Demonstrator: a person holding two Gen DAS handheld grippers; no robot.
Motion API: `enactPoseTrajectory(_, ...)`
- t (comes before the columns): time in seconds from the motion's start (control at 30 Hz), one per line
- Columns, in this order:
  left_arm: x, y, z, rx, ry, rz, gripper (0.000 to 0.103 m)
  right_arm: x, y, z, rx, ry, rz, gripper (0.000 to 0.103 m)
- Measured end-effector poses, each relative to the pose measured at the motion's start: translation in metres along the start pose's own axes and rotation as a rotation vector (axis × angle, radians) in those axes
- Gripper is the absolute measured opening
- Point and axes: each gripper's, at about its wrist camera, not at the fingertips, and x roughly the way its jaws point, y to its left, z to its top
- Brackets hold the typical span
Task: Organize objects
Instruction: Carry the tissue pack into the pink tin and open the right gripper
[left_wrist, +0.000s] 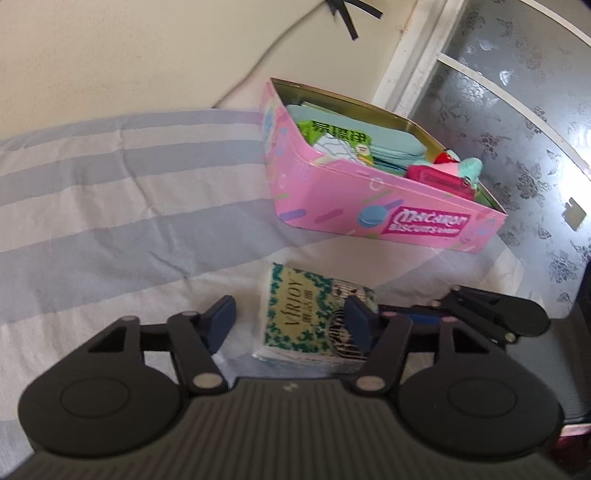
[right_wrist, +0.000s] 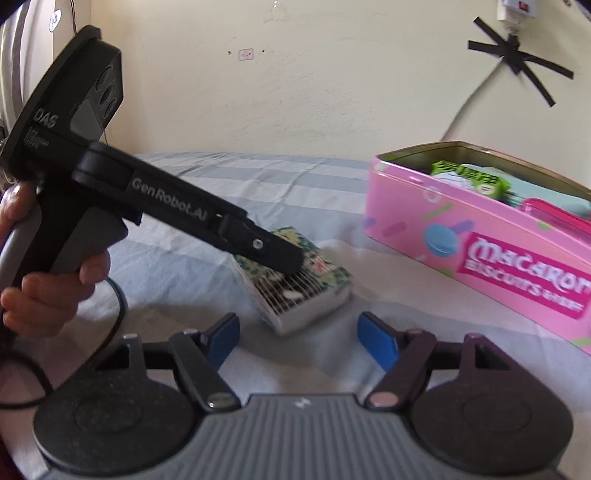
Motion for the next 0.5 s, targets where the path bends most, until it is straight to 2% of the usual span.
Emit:
enactPoseTrajectory(0.03,0.001,-0.005,0.002,-0.002,0.006,-0.003,0.057,0.002,0.001,0.001,-0.002,-0.01,-0.011,0.053)
enactPoseTrajectory(0.07,0.002,-0.012,0.005,0.021,0.003,0.021,0.057,0.002,0.0,0.003,0.003,-0.016,-0.033,0.053)
enactPoseTrajectory(0.13,-0.002,-0.025,0.016,0.063,-0.015,0.023,0.056,-0.003,-0.007,0.005,0.031,-0.041,-0.025,0.051)
enactPoseTrajectory(0.3,-0.009,-0.068,0.07,0.175,-0.112,-0.035,0.057,-0.042,-0.041,0.024,0.067,-0.212,-0.09,0.051)
enactPoseTrajectory(0.4,0.011,-0.102,0.102,0.248,-0.143,-0.04,0.059,-0.057,-0.069,0.037,0.085,-0.275,-0.16,0.052)
enactPoseTrajectory(0.5,0.045,-0.126,0.122,0.297,-0.148,-0.03,0.062,-0.059,-0.101,0.048,0.115,-0.286,-0.225,0.052)
